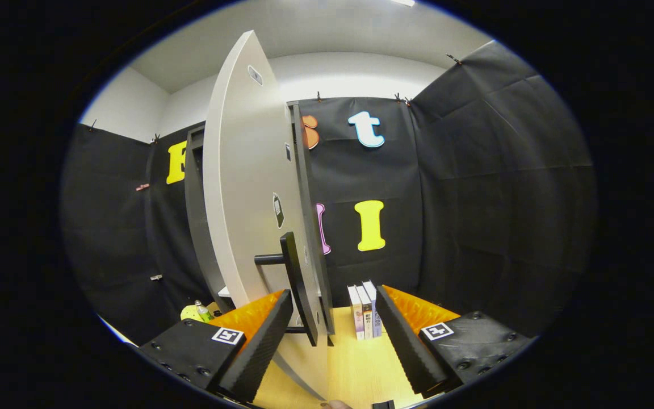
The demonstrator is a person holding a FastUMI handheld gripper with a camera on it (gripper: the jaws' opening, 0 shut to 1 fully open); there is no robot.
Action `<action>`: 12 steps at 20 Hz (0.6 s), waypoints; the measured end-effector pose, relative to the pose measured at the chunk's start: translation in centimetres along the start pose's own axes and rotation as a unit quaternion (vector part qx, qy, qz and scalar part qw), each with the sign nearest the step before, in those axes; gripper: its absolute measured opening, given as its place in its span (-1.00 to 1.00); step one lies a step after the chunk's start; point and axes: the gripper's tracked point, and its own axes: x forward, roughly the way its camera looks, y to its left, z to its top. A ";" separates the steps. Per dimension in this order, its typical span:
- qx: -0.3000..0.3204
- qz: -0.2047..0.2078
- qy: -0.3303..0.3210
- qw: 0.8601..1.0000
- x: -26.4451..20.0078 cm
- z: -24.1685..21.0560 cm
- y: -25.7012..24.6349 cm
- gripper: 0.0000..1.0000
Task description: Open the shoe cabinet door, grab the shoes and put them into the shoe cabinet, then close the shoe cabinet door.
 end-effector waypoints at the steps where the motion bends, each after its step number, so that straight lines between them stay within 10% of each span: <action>1: -0.004 0.002 -0.003 1.000 0.0 -0.2 1.0 0.95; 12: 0.007 0.034 0.005 0.999 3.8 -3.4 17.1 0.95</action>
